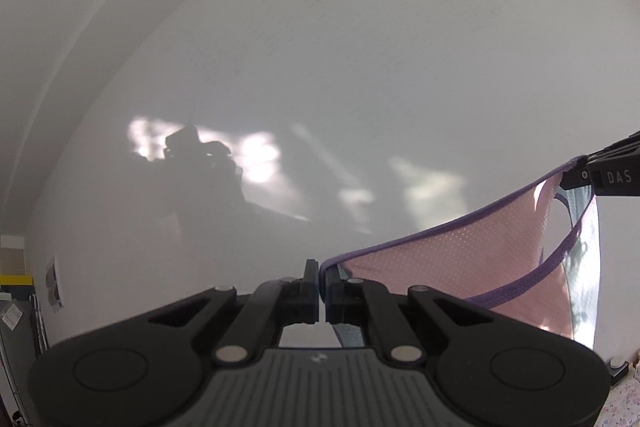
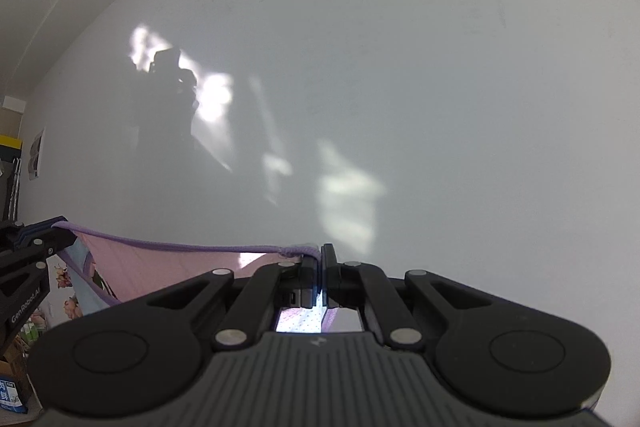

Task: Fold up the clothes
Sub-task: 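Lower the garment flat onto the table with both grippers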

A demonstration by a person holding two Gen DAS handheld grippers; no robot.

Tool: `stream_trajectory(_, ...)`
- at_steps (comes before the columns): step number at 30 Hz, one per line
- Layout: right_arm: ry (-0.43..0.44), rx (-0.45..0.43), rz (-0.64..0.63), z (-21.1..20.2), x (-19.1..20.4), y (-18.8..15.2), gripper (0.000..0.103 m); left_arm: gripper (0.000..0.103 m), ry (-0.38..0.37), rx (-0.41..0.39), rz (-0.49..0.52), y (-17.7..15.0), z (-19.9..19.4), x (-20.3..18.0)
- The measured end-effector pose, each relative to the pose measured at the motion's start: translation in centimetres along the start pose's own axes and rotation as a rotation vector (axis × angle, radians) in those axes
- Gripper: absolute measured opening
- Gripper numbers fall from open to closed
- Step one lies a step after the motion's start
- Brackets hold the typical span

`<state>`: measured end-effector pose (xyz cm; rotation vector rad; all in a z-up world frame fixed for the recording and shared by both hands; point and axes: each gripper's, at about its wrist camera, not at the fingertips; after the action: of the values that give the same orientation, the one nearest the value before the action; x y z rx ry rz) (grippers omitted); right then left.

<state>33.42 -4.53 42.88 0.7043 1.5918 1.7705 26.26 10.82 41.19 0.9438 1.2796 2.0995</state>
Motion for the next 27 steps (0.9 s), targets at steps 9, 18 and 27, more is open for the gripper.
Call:
stream_trajectory(9,0.078,0.334,-0.069,-7.4,-0.9,-13.3,0.001,0.002,-0.258,0.135,0.198,-11.7,-15.2,-3.5)
stream_trajectory(18,0.191,0.757,0.248,-26.5,-1.3,-35.4,0.001,0.002,-0.54,0.476,0.164,-28.6,-35.4,-6.9)
stream_trajectory(27,0.139,0.796,0.299,-35.8,-0.4,-38.4,0.013,0.024,-0.67,0.46,0.204,-29.6,-40.2,-6.3)
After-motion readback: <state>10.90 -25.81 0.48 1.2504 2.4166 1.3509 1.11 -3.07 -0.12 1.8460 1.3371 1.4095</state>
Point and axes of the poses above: each gripper's, at about its wrist camera, not at the fingertips, and z roughly the way its jaws point, x to its left, y to its top, and after that the axes turned 15 degrees about y, right-handed
